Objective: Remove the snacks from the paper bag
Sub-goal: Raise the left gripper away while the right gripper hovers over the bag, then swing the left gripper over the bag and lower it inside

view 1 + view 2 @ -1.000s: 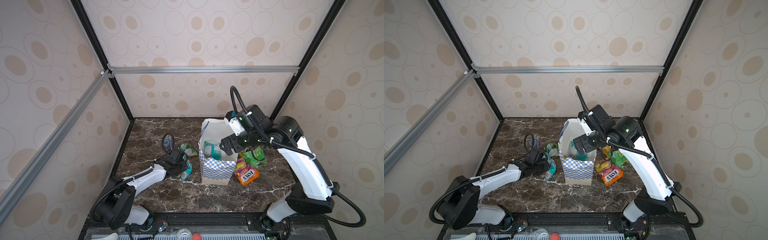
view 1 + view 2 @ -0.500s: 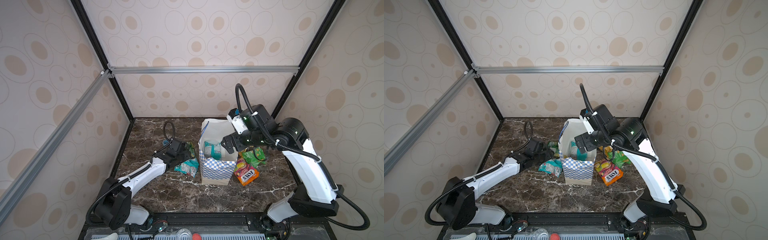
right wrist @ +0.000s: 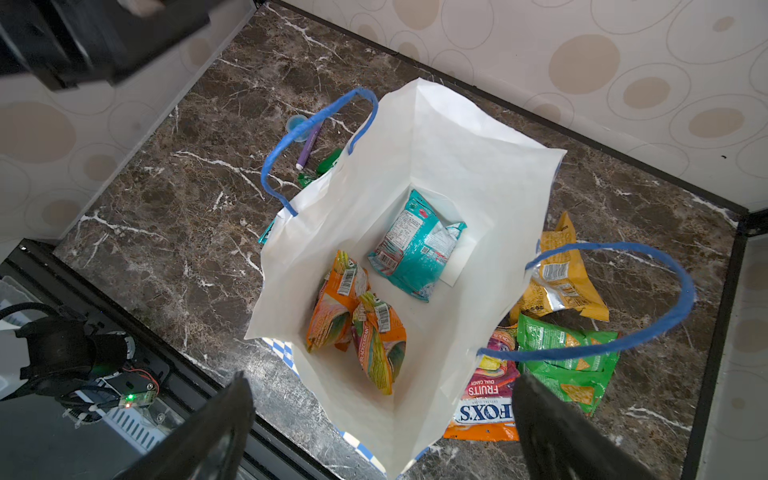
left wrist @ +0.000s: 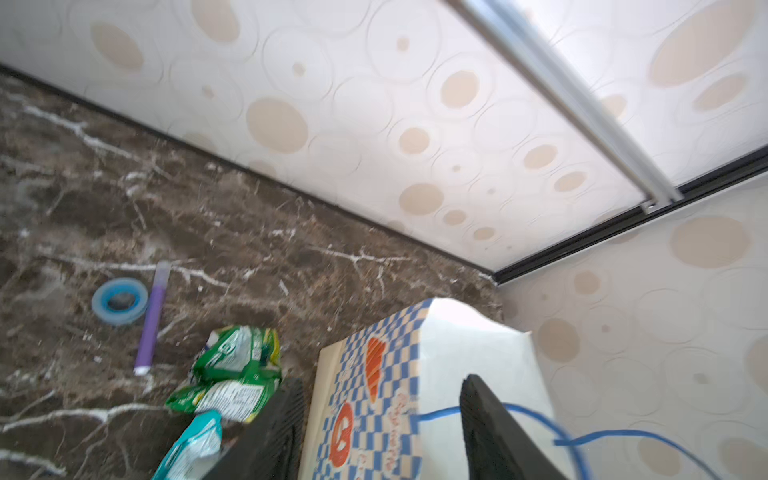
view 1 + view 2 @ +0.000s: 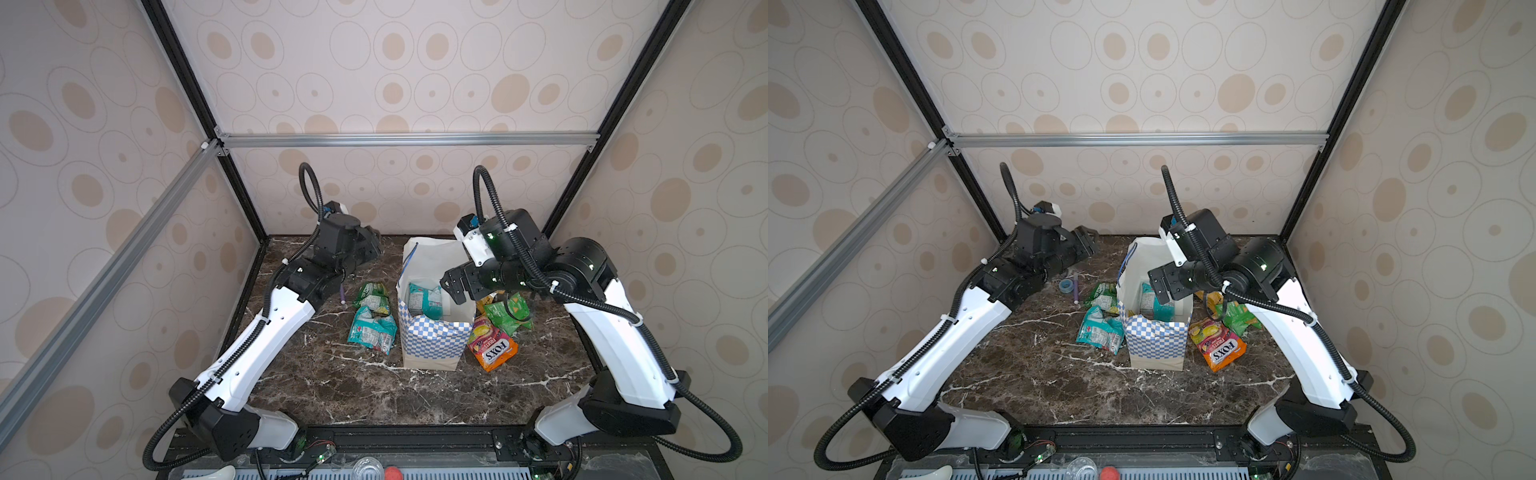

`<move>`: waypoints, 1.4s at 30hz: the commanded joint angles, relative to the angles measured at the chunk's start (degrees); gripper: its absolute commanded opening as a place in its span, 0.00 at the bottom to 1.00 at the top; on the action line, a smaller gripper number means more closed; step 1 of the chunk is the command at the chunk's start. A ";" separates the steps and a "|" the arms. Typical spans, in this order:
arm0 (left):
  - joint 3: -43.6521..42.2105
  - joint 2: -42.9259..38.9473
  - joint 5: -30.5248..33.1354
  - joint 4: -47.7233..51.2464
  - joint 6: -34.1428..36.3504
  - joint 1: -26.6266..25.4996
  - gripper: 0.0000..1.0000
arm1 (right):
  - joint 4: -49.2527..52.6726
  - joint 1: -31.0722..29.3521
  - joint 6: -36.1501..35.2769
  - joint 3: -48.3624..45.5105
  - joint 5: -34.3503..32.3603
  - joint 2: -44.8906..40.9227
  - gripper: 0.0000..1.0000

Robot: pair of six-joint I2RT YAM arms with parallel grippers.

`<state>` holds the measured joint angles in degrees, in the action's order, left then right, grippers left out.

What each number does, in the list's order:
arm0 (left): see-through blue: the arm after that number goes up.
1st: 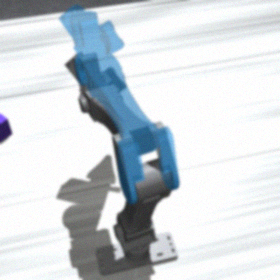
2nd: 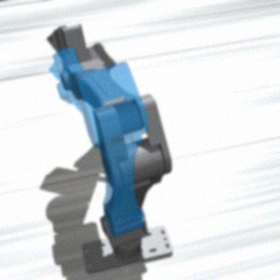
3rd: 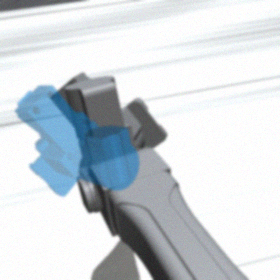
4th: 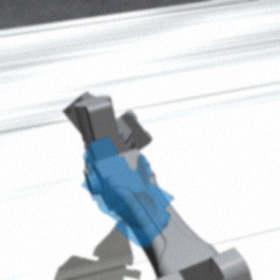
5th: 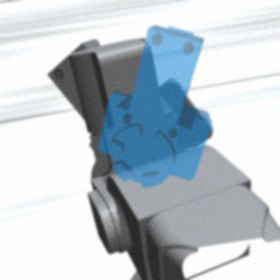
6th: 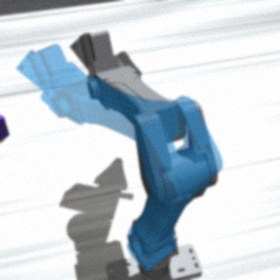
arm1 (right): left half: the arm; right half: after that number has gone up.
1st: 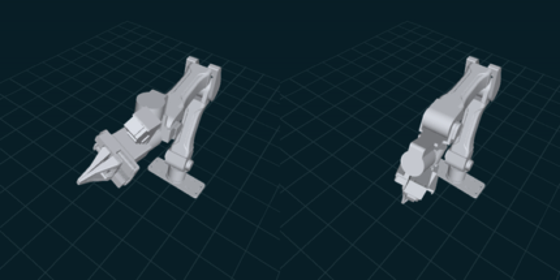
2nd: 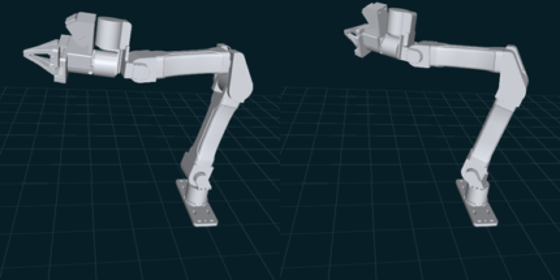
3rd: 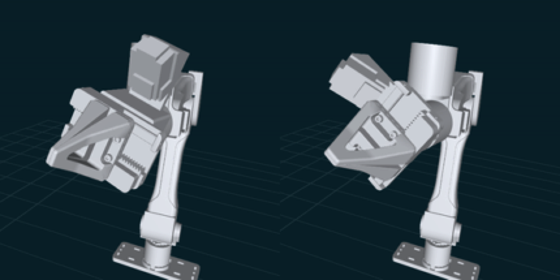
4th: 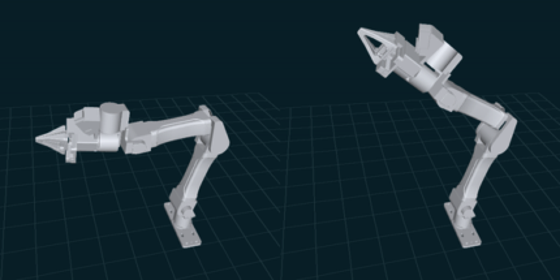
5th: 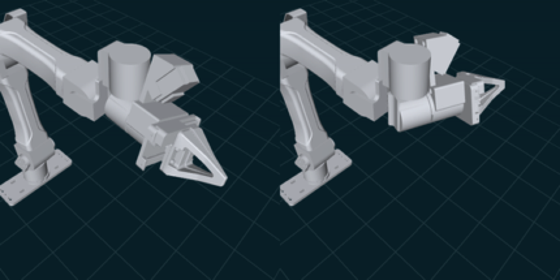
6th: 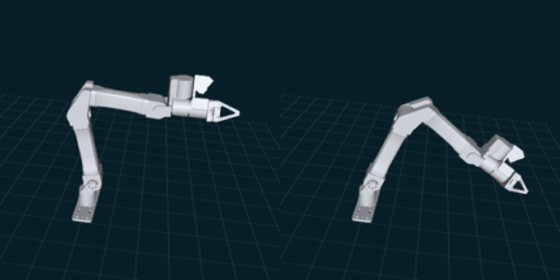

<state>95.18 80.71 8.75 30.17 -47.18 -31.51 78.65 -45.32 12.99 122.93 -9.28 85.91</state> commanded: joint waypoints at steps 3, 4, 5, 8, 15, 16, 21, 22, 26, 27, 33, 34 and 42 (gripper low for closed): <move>12.94 4.91 -0.97 5.25 2.12 -0.72 0.60 | -0.86 -0.20 0.37 -1.55 -2.26 -2.20 1.00; 15.04 5.98 -1.46 5.52 1.97 -1.21 0.61 | -0.80 -0.21 0.28 -1.64 -2.49 -2.32 1.00; 17.55 7.10 -1.86 5.80 1.84 -2.02 0.61 | -0.83 -0.21 0.33 -2.03 -2.88 -2.54 1.00; 24.23 10.85 -2.22 6.76 1.26 -4.65 0.62 | -1.08 0.05 0.30 -3.23 -3.60 -3.22 1.00; 34.09 18.92 -2.43 6.05 -0.17 -12.02 0.75 | -2.63 2.51 1.99 -8.12 -5.37 -6.55 1.00; 34.51 19.70 -2.30 5.91 -0.52 -12.81 0.78 | -3.07 3.19 2.48 -8.74 -5.28 -7.22 1.00; 34.64 22.78 -2.34 3.54 -2.19 -16.66 0.86 | -6.20 7.98 5.63 -12.58 -3.85 -11.77 1.00; 34.72 23.31 -2.18 3.49 -2.30 -17.10 0.87 | -6.80 8.44 5.88 -13.37 -3.98 -12.56 1.00; 35.07 25.52 -1.90 4.63 -2.74 -18.52 0.90 | -8.07 9.52 7.31 -15.39 -5.48 -15.03 1.00; 35.21 26.17 -1.90 5.25 -2.90 -18.68 0.89 | -8.21 9.79 7.84 -15.66 -5.41 -15.39 1.00; 37.10 30.34 -2.94 9.52 -3.10 -19.88 0.88 | -9.45 10.35 9.53 -16.36 -4.96 -16.98 1.00; 37.06 30.78 -3.04 10.27 -3.10 -19.99 0.88 | -9.55 10.35 9.55 -16.49 -5.00 -17.15 1.00; 31.23 31.47 0.62 14.91 0.80 -20.14 0.88 | -9.74 10.56 10.12 -17.66 -5.07 -18.22 1.00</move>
<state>127.87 112.77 6.72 41.63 -48.51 -51.29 69.34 -35.16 22.17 105.54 -13.74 68.95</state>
